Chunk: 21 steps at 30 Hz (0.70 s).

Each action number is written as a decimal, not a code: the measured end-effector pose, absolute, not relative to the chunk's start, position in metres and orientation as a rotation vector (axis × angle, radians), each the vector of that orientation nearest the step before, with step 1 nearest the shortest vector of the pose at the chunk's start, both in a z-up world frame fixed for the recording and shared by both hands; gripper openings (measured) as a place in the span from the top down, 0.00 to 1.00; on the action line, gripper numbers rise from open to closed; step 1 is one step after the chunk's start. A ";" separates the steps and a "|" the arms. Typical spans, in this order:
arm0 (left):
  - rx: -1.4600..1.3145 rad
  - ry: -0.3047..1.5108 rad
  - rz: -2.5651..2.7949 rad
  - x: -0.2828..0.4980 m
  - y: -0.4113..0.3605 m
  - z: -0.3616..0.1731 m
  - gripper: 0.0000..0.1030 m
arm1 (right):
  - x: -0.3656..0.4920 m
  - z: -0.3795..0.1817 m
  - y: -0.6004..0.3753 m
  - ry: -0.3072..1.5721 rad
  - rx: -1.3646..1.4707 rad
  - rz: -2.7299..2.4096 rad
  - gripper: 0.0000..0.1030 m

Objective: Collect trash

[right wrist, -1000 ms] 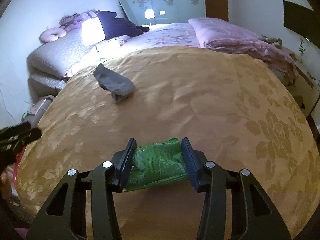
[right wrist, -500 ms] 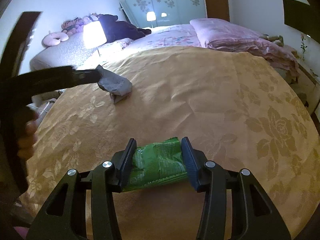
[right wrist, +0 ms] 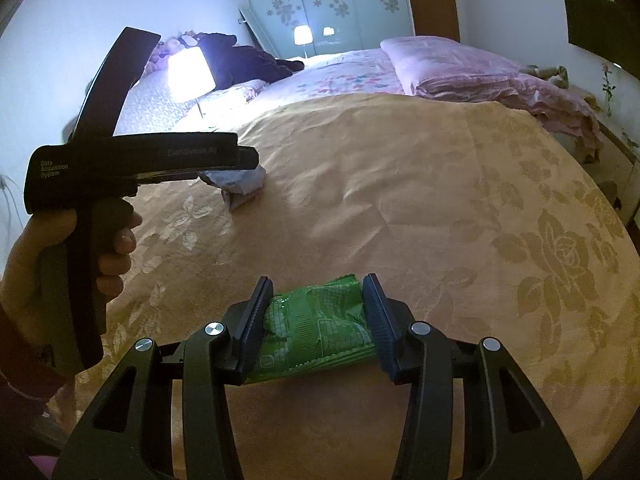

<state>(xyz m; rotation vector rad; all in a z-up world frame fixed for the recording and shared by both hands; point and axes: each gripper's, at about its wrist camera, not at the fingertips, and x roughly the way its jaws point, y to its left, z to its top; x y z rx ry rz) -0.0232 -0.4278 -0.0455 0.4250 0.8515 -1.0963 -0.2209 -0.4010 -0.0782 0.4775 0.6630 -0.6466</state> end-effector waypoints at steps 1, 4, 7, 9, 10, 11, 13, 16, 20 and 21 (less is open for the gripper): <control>0.421 0.858 -1.108 -0.023 -0.428 -0.046 0.48 | -0.222 -0.078 -0.401 0.663 0.478 -0.647 0.56; 0.425 0.844 -1.118 -0.026 -0.425 -0.046 0.53 | -0.221 -0.078 -0.402 0.663 0.478 -0.647 0.56; 0.443 0.825 -1.118 -0.031 -0.420 -0.045 0.54 | -0.221 -0.078 -0.402 0.662 0.478 -0.646 0.56; 0.451 0.819 -1.116 -0.034 -0.416 -0.044 0.55 | -0.221 -0.078 -0.402 0.662 0.478 -0.646 0.56; 0.458 0.812 -1.114 -0.036 -0.412 -0.043 0.55 | -0.221 -0.078 -0.402 0.663 0.477 -0.647 0.56; 0.466 0.804 -1.111 -0.038 -0.409 -0.043 0.55 | -0.221 -0.078 -0.401 0.663 0.476 -0.647 0.56; 0.480 0.787 -1.108 -0.042 -0.401 -0.041 0.56 | -0.221 -0.078 -0.402 0.663 0.477 -0.647 0.56; 0.488 0.766 -1.105 -0.049 -0.392 -0.039 0.56 | -0.221 -0.078 -0.402 0.663 0.477 -0.647 0.56; 0.485 0.746 -1.103 -0.055 -0.376 -0.035 0.56 | -0.221 -0.078 -0.402 0.666 0.471 -0.651 0.56; 0.484 0.742 -1.102 -0.056 -0.372 -0.034 0.56 | -0.221 -0.078 -0.402 0.667 0.469 -0.652 0.56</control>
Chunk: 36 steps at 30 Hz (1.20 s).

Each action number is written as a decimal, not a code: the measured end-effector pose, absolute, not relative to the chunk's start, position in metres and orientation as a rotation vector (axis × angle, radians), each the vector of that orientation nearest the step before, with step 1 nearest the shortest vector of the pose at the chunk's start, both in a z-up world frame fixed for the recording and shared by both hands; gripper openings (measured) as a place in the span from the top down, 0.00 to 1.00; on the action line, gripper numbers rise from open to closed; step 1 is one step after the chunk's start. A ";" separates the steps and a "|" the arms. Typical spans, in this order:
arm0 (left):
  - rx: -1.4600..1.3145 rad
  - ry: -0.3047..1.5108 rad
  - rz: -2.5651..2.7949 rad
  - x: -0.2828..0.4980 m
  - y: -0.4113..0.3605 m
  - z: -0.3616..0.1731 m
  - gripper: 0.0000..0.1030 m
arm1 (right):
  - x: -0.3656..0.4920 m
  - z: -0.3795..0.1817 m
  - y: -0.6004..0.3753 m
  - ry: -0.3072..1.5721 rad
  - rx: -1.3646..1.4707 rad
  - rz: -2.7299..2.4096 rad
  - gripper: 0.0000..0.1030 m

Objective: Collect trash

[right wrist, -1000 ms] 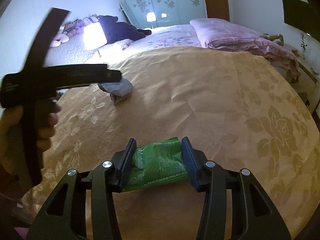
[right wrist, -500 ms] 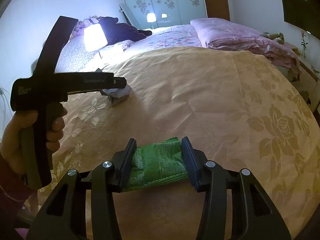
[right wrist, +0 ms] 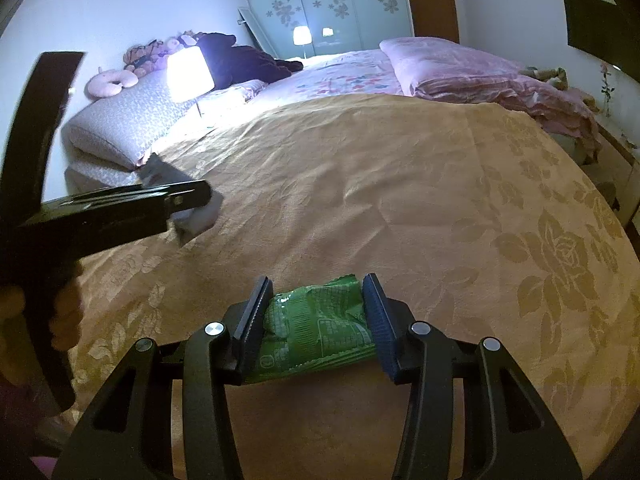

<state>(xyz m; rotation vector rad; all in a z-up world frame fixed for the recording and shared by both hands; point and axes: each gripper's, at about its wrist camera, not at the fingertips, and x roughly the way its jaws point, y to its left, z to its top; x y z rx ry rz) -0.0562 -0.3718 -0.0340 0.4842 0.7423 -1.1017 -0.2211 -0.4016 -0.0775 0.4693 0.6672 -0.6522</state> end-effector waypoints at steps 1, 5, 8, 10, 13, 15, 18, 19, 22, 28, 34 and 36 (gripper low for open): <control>0.483 0.737 -1.100 -0.058 -0.367 -0.033 0.56 | -0.221 -0.077 -0.401 0.668 0.468 -0.653 0.56; 0.490 0.724 -1.093 -0.064 -0.354 -0.029 0.56 | -0.220 -0.076 -0.401 0.672 0.462 -0.657 0.56; 0.486 0.727 -1.087 -0.067 -0.343 -0.030 0.56 | -0.219 -0.076 -0.402 0.674 0.459 -0.660 0.56; 0.482 0.733 -1.082 -0.069 -0.336 -0.031 0.56 | -0.218 -0.077 -0.401 0.676 0.456 -0.662 0.56; 0.490 0.733 -1.071 -0.071 -0.326 -0.033 0.67 | -0.218 -0.077 -0.400 0.679 0.450 -0.665 0.56; 0.491 0.749 -1.066 -0.072 -0.320 -0.036 0.67 | -0.217 -0.077 -0.399 0.683 0.444 -0.668 0.56; 0.479 0.756 -1.070 -0.072 -0.312 -0.038 0.67 | -0.215 -0.077 -0.399 0.689 0.434 -0.673 0.56; 0.478 0.754 -1.071 -0.072 -0.310 -0.038 0.67 | -0.214 -0.077 -0.399 0.692 0.432 -0.674 0.56; 0.467 0.763 -1.078 -0.072 -0.306 -0.038 0.67 | -0.213 -0.077 -0.398 0.700 0.423 -0.666 0.52; 0.456 0.764 -1.096 -0.067 -0.298 -0.039 0.66 | -0.212 -0.078 -0.386 0.724 0.396 -0.622 0.29; 0.430 0.772 -1.111 -0.065 -0.292 -0.042 0.44 | -0.219 -0.078 -0.376 0.729 0.380 -0.624 0.29; 0.422 0.773 -1.117 -0.065 -0.290 -0.043 0.42 | -0.223 -0.078 -0.379 0.722 0.389 -0.636 0.29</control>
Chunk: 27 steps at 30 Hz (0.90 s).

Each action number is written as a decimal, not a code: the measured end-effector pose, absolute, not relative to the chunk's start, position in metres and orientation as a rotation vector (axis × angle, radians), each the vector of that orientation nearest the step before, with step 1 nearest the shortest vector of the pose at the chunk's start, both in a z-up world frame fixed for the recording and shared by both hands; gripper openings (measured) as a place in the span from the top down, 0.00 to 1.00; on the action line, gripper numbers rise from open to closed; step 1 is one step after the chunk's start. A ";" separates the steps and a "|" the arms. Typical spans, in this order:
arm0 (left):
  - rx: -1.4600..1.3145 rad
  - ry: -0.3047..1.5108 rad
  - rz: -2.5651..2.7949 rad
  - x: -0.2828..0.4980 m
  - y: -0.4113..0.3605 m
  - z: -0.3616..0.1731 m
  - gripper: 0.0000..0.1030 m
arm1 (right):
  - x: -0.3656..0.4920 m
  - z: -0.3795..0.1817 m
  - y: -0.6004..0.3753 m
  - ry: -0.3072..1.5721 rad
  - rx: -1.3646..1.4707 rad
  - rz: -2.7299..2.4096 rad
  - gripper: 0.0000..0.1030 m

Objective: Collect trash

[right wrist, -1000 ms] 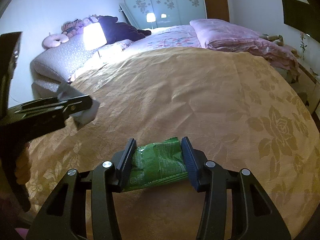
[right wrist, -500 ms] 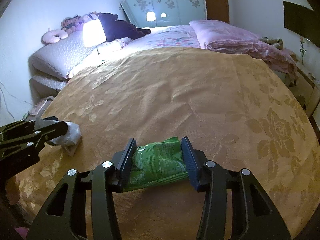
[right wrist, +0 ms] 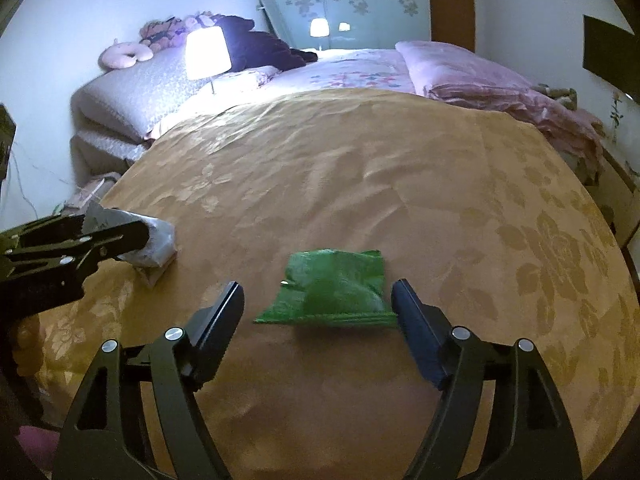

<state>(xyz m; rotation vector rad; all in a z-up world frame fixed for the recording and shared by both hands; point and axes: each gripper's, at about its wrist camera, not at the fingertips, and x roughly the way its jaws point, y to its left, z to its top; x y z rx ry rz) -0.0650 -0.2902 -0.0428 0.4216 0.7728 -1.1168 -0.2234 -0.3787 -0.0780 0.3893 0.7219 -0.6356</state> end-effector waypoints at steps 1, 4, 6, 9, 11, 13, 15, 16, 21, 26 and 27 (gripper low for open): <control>0.420 0.774 -1.120 -0.065 -0.290 -0.044 0.42 | -0.225 -0.078 -0.381 0.721 0.392 -0.641 0.29; 0.420 0.773 -1.120 -0.065 -0.291 -0.045 0.42 | -0.225 -0.079 -0.384 0.719 0.394 -0.648 0.32; 0.419 0.776 -1.121 -0.065 -0.291 -0.045 0.42 | -0.224 -0.079 -0.384 0.719 0.390 -0.644 0.41; 0.424 0.773 -1.140 -0.070 -0.291 -0.046 0.43 | -0.222 -0.079 -0.382 0.717 0.389 -0.638 0.42; 0.433 0.765 -1.168 -0.076 -0.293 -0.045 0.56 | -0.223 -0.079 -0.382 0.715 0.390 -0.642 0.42; 0.444 0.761 -1.183 -0.081 -0.294 -0.044 0.62 | -0.222 -0.078 -0.381 0.715 0.393 -0.639 0.42; 0.447 0.757 -1.189 -0.084 -0.295 -0.043 0.65 | -0.222 -0.077 -0.380 0.716 0.398 -0.631 0.42; 0.448 0.755 -1.188 -0.084 -0.295 -0.043 0.65 | -0.221 -0.077 -0.379 0.715 0.400 -0.626 0.42; 0.423 0.763 -1.195 -0.083 -0.292 -0.040 0.71 | -0.217 -0.074 -0.374 0.710 0.417 -0.589 0.42; 0.408 0.767 -1.185 -0.080 -0.284 -0.038 0.73 | -0.208 -0.068 -0.366 0.701 0.426 -0.539 0.42; 0.405 0.767 -1.183 -0.080 -0.281 -0.038 0.73 | -0.206 -0.067 -0.366 0.701 0.430 -0.531 0.42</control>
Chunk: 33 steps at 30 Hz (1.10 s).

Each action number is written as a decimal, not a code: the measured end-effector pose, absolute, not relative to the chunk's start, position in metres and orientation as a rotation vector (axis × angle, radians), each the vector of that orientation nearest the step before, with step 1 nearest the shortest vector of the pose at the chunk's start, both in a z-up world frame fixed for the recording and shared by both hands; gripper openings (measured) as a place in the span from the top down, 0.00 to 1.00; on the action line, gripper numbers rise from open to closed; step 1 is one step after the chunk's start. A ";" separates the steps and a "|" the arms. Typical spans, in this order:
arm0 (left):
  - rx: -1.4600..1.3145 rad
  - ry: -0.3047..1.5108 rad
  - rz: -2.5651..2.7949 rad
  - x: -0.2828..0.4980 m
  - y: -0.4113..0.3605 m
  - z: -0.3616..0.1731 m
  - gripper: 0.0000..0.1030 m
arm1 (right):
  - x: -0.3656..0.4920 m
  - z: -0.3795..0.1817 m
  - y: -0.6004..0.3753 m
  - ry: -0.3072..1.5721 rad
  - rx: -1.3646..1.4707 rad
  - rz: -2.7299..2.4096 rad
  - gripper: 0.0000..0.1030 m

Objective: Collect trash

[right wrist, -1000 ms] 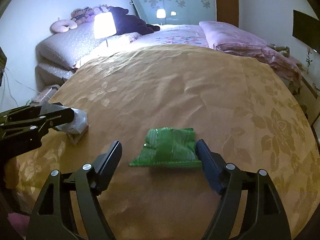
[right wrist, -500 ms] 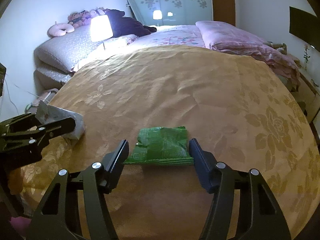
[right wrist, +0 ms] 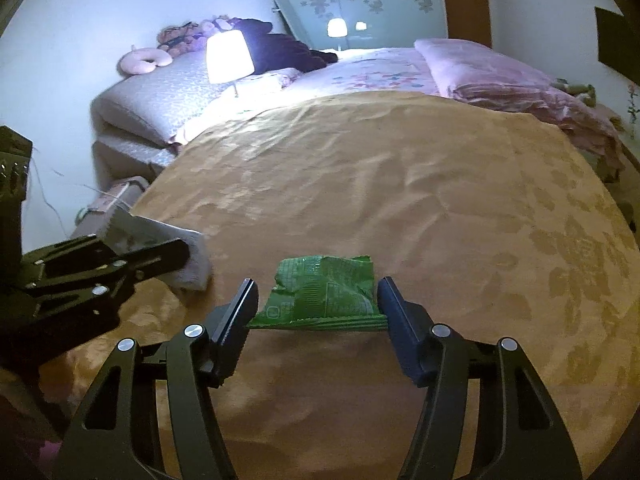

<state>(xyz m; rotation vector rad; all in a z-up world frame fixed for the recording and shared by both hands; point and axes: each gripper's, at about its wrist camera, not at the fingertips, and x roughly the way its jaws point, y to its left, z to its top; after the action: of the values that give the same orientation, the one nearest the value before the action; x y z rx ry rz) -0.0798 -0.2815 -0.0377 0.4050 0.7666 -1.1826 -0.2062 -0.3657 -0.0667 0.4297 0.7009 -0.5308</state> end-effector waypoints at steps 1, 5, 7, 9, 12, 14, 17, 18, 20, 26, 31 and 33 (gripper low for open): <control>0.403 0.764 -1.178 -0.080 -0.279 -0.037 0.73 | -0.204 -0.066 -0.364 0.701 0.433 -0.523 0.42; 0.388 0.752 -1.166 -0.076 -0.269 -0.031 0.74 | -0.197 -0.063 -0.357 0.699 0.445 -0.487 0.42; 0.382 0.746 -1.156 -0.073 -0.264 -0.028 0.74 | -0.193 -0.061 -0.354 0.698 0.447 -0.472 0.42; 0.377 0.739 -1.146 -0.070 -0.258 -0.024 0.74 | -0.190 -0.058 -0.351 0.697 0.449 -0.457 0.42; 0.371 0.725 -1.122 -0.065 -0.248 -0.017 0.74 | -0.181 -0.053 -0.344 0.695 0.441 -0.433 0.42; 0.362 0.717 -1.100 -0.061 -0.240 -0.012 0.74 | -0.175 -0.049 -0.338 0.693 0.432 -0.419 0.42; 0.354 0.704 -1.071 -0.054 -0.228 -0.006 0.74 | -0.166 -0.045 -0.329 0.695 0.415 -0.395 0.42; 0.352 0.699 -1.057 -0.051 -0.223 -0.004 0.74 | -0.163 -0.044 -0.326 0.696 0.411 -0.388 0.42; 0.349 0.692 -1.032 -0.046 -0.214 0.000 0.74 | -0.154 -0.040 -0.319 0.700 0.400 -0.366 0.42; 0.330 0.676 -0.939 -0.024 -0.178 0.012 0.74 | -0.128 -0.026 -0.300 0.698 0.376 -0.292 0.42; 0.327 0.682 -0.844 -0.004 -0.141 0.016 0.74 | -0.100 -0.018 -0.276 0.705 0.360 -0.200 0.42; 0.320 0.687 -0.809 0.003 -0.126 0.016 0.74 | -0.088 -0.015 -0.265 0.710 0.353 -0.163 0.42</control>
<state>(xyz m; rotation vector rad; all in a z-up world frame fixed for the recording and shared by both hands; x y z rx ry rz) 0.0027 -0.1264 0.0163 0.3199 0.6868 -0.8092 -0.0877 -0.2650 -0.0147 0.3530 0.7102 -0.1631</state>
